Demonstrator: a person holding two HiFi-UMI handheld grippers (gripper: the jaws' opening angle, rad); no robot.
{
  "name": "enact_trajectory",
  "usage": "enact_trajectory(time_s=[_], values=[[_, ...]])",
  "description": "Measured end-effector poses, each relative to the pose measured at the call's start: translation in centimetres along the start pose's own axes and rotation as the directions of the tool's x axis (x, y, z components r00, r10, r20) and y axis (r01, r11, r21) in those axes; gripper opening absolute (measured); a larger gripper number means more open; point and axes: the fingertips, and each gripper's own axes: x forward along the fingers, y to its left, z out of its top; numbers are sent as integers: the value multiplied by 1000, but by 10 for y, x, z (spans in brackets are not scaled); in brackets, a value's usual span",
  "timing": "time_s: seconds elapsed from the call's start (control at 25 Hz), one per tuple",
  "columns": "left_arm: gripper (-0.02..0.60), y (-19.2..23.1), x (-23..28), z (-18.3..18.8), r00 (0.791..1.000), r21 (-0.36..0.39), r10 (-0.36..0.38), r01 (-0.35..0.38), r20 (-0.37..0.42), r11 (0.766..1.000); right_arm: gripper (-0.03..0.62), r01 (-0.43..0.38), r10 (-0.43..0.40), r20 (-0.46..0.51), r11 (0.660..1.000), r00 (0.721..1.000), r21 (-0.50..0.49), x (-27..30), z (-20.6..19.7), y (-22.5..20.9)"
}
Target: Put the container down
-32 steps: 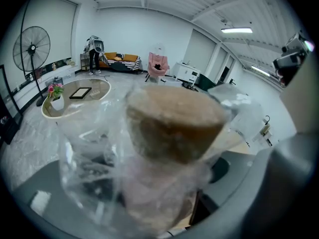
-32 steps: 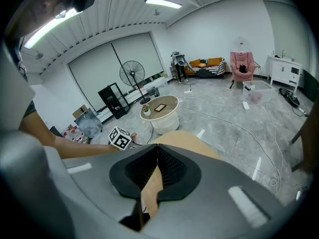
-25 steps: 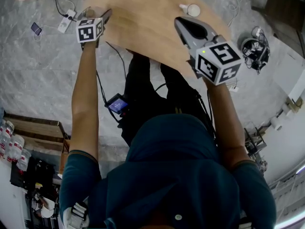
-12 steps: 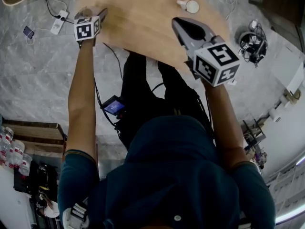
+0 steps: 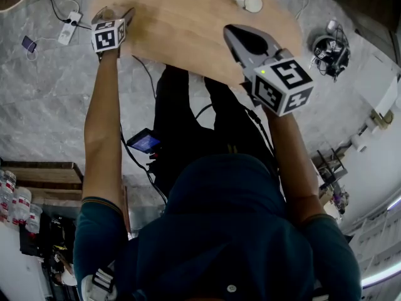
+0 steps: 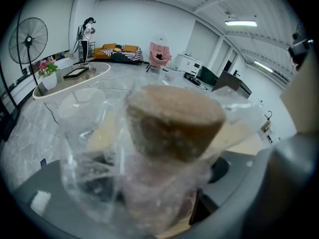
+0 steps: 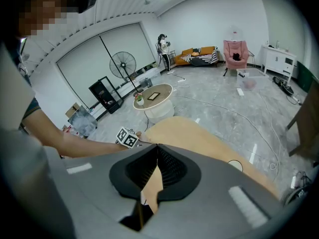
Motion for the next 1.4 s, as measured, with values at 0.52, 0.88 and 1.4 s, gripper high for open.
enact_trajectory(time_s=[0.52, 0.88, 1.4], values=[[411, -4, 13, -18, 1000, 10, 12, -12, 10, 1000, 11, 5, -5, -20, 1000, 1000, 26, 8, -14, -1], [411, -1, 15, -26, 999, 24, 27, -28, 24, 999, 11, 0, 1, -32, 999, 999, 32, 15, -19, -2], [414, -9, 13, -34, 993, 161, 75, -88, 90, 983, 11, -15, 16, -43, 999, 999, 28, 17, -21, -4]])
